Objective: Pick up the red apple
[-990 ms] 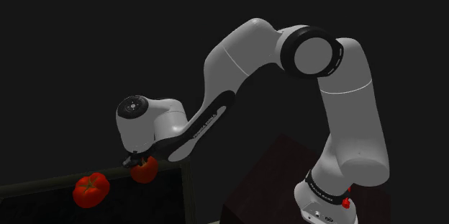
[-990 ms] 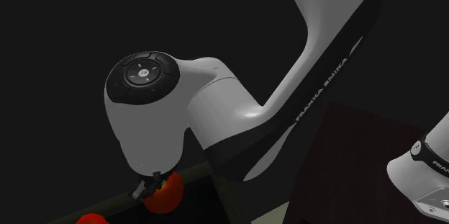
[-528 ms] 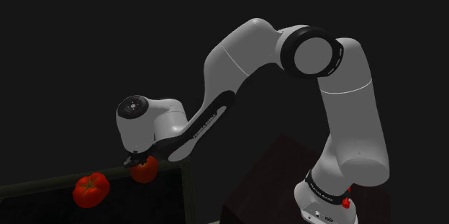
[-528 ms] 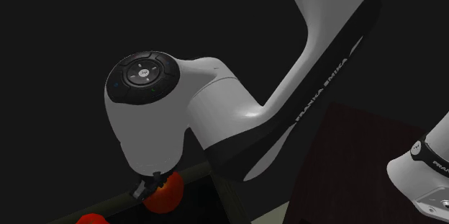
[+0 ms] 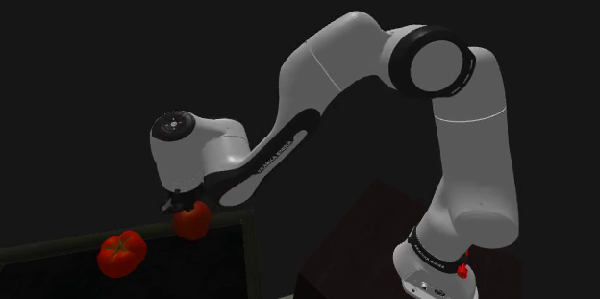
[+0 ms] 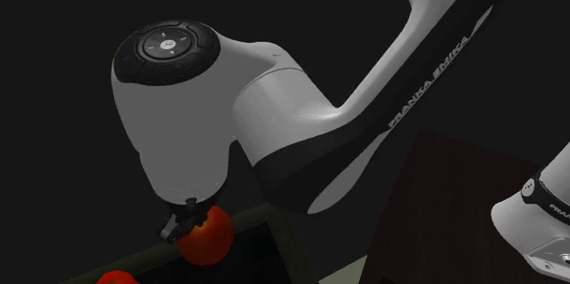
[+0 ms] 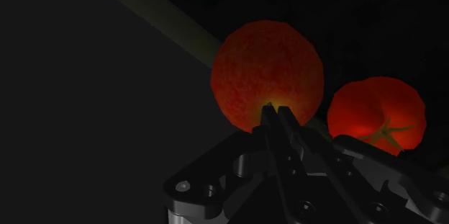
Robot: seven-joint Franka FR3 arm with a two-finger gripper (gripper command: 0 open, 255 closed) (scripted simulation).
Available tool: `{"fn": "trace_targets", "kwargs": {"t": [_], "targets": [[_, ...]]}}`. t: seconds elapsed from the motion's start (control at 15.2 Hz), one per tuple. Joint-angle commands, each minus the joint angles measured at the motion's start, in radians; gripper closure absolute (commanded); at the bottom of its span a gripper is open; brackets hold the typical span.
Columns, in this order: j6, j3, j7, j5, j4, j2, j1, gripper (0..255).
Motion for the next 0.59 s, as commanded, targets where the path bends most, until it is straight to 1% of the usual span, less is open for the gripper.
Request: {"fn": "trace_targets", "kwargs": {"t": [0.0,0.4,0.53], "targets": [[-0.015,0.010,-0.013,0.016,-0.002,-0.019,-0.007,255],[-0.064,0.039,-0.055,0.065,0.005,-0.070,-0.026,255],[-0.065,0.039,-0.056,0.066,0.005,-0.071,-0.026,255]]}}
